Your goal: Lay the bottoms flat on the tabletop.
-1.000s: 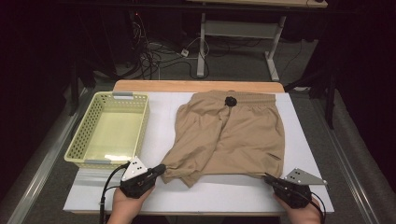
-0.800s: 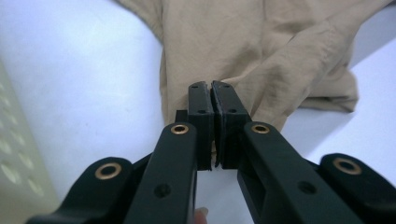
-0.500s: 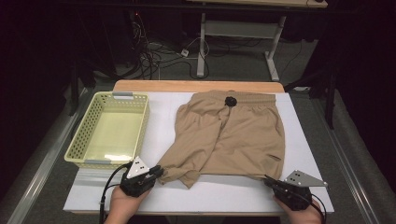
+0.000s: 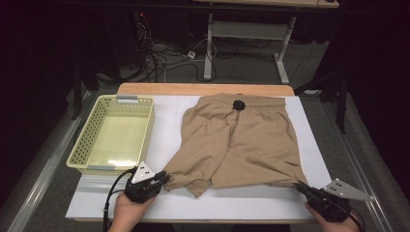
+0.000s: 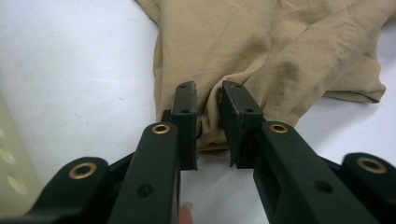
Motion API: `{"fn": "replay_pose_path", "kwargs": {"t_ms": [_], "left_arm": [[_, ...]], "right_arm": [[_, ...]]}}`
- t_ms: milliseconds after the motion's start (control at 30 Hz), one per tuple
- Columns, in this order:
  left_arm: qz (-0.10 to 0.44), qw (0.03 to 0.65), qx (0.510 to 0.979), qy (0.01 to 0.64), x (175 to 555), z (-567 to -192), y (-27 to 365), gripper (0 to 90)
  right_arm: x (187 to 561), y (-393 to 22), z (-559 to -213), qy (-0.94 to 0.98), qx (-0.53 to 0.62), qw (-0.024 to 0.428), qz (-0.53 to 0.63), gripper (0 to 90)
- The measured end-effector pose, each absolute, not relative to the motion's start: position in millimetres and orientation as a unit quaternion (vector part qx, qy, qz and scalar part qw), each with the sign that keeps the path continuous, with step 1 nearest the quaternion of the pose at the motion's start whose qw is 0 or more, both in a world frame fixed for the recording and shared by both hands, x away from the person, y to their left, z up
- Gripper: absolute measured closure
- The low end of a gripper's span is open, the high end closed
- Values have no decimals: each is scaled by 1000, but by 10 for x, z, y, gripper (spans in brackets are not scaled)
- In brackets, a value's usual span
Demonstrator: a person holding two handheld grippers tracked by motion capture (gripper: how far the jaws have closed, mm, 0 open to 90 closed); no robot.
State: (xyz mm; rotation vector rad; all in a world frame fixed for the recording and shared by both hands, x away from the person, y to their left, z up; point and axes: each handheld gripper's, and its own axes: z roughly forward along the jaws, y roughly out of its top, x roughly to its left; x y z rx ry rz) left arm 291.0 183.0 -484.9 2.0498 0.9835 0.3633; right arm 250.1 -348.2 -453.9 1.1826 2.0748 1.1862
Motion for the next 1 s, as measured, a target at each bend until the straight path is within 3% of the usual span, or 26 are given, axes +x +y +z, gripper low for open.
{"fn": "replay_pose_path", "kwargs": {"t_ms": [233,433,600,800,1000], "left_arm": [[136,418,806,398,2921,-4844,1860,741],[149,425,800,397,2868,-4709,1826,467],[171,451,801,356,2720,-4508,1610,382],[154,464,820,299,2585,-4434,1221,376],[156,417,850,283,2593,-4610,860,347]], "right_arm": [[2552,-3672,-4638,741,461,231,430,882],[2539,-3624,-4585,738,453,232,443,769],[2526,-3554,-4527,741,440,234,450,733],[2515,-3498,-4480,741,428,230,464,683],[2462,-3363,-4439,750,405,225,472,637]]}}
